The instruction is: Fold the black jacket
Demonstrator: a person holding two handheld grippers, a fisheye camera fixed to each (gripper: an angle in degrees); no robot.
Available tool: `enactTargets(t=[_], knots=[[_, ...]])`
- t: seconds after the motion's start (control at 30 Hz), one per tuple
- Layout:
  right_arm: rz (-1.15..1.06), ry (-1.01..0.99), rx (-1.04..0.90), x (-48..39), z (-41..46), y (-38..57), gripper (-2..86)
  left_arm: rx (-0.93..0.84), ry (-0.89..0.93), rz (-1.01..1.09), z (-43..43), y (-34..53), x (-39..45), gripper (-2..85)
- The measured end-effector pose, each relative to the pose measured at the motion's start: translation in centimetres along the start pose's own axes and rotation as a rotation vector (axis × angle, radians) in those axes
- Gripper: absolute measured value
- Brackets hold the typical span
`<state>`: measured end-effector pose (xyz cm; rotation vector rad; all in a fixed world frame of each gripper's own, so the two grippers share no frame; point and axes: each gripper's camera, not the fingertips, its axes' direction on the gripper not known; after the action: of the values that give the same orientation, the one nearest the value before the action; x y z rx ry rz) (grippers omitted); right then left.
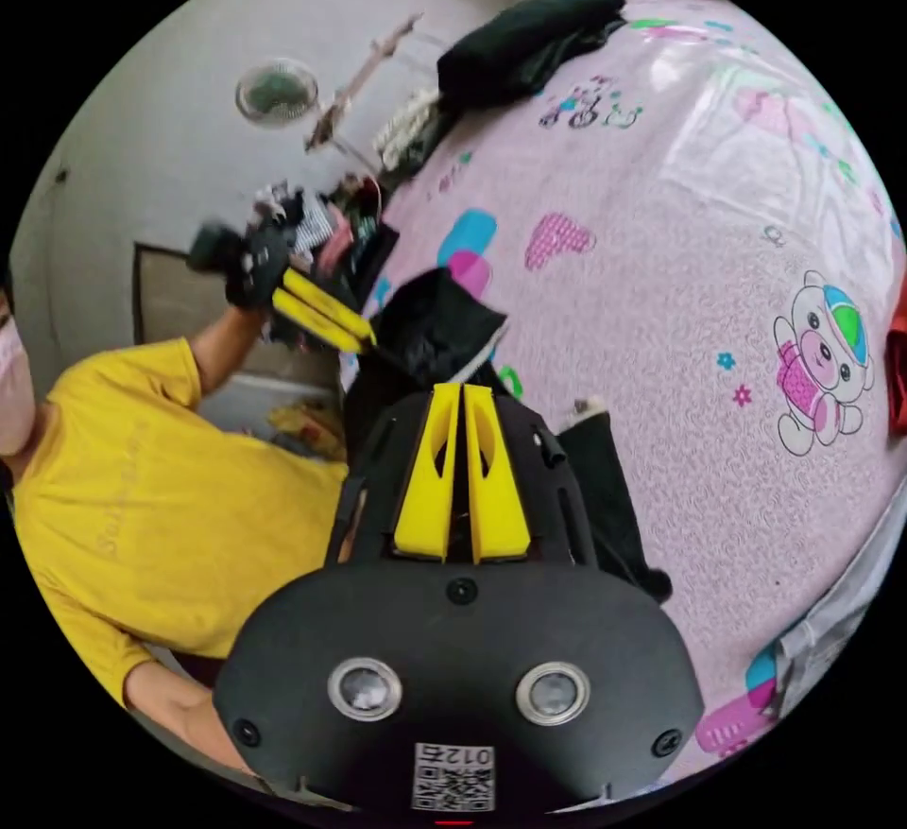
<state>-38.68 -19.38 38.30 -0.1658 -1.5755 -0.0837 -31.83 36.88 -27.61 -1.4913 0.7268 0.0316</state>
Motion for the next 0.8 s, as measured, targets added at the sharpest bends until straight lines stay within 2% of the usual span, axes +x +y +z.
enactTargets(t=[0.03,0.1,0.17,0.23,0.47,0.6,0.8], knots=[[0.047,-0.002,-0.002,0.6,0.5,-1.8,4.5,0.000,-0.024,0.028,-1.1,0.0,1.1,0.5],[0.072,0.054,-0.108,0.9,3.0,-4.6,6.7,-0.002,-0.057,0.059,-2.5,-0.1,2.4,0.4],[0.119,0.091,-0.292,1.4,7.3,-7.4,7.8,-0.005,-0.072,0.076,-3.7,-0.3,3.2,0.4],[0.143,0.116,-0.345,1.4,9.2,-8.7,8.0,-0.002,-0.080,0.091,-5.1,-0.5,3.9,0.3],[0.280,0.172,-0.315,1.7,11.3,-13.1,5.1,0.002,-0.084,0.137,-8.0,-0.6,6.0,0.2],[0.230,0.205,-0.318,0.9,11.8,-14.5,2.3,0.000,-0.102,0.099,-9.7,-0.5,6.0,0.2],[0.300,0.102,-0.265,0.3,6.4,-13.6,1.0,0.045,-0.172,-0.044,-13.0,-0.2,3.5,0.2]])
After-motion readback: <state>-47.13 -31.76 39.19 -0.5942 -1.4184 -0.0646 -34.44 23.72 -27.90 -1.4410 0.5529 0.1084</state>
